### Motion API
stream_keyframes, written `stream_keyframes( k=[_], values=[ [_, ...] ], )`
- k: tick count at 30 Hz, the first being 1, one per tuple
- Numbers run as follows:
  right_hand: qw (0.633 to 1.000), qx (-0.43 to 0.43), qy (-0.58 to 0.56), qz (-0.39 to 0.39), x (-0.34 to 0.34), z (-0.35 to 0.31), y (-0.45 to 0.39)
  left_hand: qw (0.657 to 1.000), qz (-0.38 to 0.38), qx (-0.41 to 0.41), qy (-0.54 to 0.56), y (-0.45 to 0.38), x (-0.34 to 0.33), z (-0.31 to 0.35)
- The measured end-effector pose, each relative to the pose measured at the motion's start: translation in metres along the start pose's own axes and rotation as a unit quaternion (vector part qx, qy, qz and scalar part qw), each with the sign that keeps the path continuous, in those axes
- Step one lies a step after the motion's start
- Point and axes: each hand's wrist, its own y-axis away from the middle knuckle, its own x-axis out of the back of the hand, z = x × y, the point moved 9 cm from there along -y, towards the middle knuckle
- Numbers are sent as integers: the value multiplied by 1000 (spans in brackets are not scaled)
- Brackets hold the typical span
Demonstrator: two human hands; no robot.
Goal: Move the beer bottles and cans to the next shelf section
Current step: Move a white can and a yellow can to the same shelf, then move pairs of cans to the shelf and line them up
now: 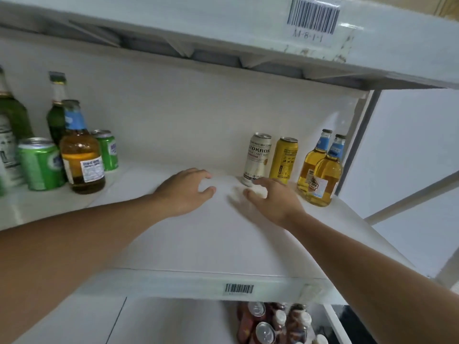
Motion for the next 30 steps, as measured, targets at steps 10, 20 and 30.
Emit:
stream_keyframes(
  k=[10,20,30],
  values=[
    [979,139,-144,-47,-20,-75,45,984,23,156,-79,133,77,0],
    [954,201,-202,-94,-40,-177,97,957,29,256,-136,250,161,-45],
    [950,215,-189,-124,-88,-311,121,945,90,306,-72,344,225,-154]
  ],
)
